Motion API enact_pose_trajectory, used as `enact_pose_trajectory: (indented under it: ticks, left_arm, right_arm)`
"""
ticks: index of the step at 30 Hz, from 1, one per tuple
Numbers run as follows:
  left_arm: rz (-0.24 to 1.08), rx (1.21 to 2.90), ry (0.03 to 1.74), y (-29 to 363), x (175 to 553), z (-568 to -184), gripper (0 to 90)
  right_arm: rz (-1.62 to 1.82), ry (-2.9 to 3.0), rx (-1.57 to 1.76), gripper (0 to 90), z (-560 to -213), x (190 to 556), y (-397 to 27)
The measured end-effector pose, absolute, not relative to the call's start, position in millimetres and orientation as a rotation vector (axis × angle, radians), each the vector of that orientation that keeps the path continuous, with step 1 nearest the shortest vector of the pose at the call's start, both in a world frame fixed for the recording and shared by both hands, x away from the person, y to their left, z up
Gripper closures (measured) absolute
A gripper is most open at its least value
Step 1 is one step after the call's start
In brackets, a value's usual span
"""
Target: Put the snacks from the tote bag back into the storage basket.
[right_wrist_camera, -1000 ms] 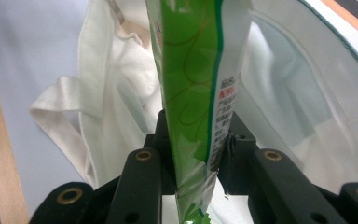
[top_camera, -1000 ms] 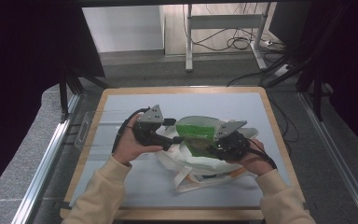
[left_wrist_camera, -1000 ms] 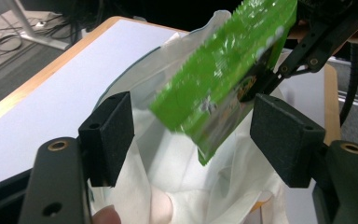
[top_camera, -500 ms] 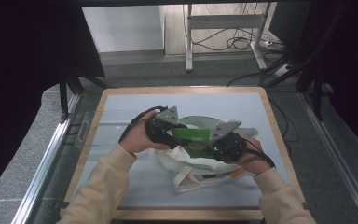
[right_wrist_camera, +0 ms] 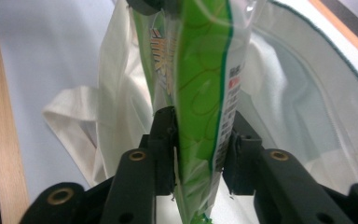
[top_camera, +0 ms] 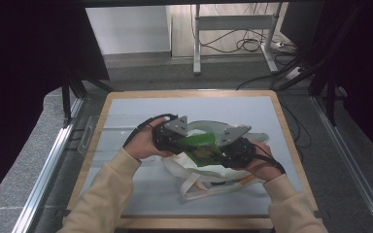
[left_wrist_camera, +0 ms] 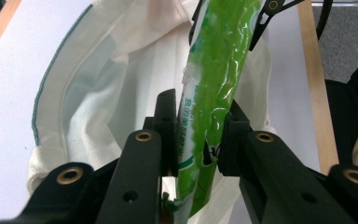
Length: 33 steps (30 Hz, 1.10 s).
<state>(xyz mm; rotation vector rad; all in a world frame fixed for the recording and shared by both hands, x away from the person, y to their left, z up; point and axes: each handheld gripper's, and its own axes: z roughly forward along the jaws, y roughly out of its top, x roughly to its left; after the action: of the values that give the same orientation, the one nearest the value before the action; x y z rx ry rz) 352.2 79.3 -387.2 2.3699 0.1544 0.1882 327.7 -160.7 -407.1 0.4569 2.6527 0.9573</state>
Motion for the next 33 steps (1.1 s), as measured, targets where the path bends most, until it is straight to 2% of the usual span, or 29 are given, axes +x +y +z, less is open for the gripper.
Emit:
enact_pose_trajectory:
  ticks: [7,12,21,33]
  left_arm:
    - [0.196,2.333,0.182,88,353,-383,75.4]
    - [0.192,2.293,0.221,98,354,-382,75.2]
    - [0.197,2.250,0.264,112,354,-375,75.3]
    - [0.225,2.220,0.290,130,351,-363,75.4]
  right_arm:
    - [1.095,2.558,0.564,44.0,-408,320,-174]
    - [1.232,2.445,0.705,37.3,-411,310,-187]
    - [1.367,2.322,0.846,34.7,-416,298,-211]
    - [1.371,2.330,0.880,33.5,-424,295,-218]
